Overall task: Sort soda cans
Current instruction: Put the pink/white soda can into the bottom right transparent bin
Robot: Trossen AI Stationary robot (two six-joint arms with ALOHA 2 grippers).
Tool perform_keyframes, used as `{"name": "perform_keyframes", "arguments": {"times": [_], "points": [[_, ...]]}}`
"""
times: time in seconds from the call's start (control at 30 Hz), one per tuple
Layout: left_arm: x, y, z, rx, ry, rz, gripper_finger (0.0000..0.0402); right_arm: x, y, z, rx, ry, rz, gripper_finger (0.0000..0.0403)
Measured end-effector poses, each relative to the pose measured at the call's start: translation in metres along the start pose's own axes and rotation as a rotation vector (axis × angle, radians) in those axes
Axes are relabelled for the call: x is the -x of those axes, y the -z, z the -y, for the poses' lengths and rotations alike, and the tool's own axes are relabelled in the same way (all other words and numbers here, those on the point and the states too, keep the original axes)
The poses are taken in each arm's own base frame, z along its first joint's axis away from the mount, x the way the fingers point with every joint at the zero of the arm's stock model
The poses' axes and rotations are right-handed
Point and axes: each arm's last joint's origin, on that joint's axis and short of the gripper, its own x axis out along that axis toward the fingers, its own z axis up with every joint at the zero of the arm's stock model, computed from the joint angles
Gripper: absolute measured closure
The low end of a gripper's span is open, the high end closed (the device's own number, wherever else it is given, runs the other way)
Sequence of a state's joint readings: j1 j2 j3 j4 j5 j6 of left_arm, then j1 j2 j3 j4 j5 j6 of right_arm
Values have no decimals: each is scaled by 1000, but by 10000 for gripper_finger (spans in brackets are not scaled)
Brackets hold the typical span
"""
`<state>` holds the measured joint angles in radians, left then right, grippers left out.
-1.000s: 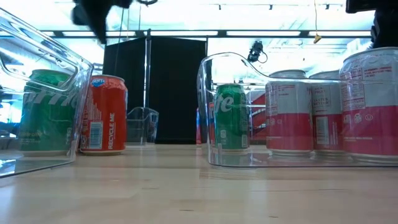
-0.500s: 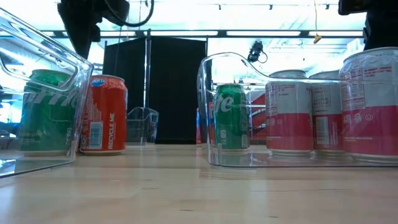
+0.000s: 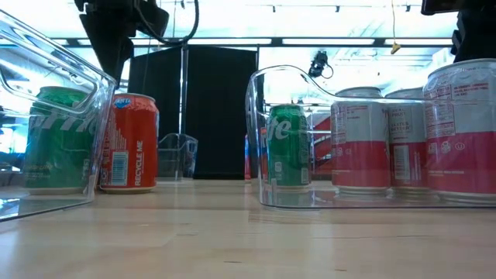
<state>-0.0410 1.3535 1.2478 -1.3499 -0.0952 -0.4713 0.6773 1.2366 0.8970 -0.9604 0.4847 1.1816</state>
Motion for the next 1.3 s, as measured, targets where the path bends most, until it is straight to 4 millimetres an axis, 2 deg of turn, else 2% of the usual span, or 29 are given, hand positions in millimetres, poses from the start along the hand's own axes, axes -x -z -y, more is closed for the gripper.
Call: {"name": "perform_keyframes", "arguments": {"times": [0.47,0.93,1.3], "points": [[-38,3,-8,-36,29,-56,73,0,0,0,10,-2,1,396],[-41,-12,-16,-43,62,46,73,0,0,-1,11,-7,3,394],[-62,-2,-18,-42,76,-12,74,0,0,-1,10,-8,3,392]]}}
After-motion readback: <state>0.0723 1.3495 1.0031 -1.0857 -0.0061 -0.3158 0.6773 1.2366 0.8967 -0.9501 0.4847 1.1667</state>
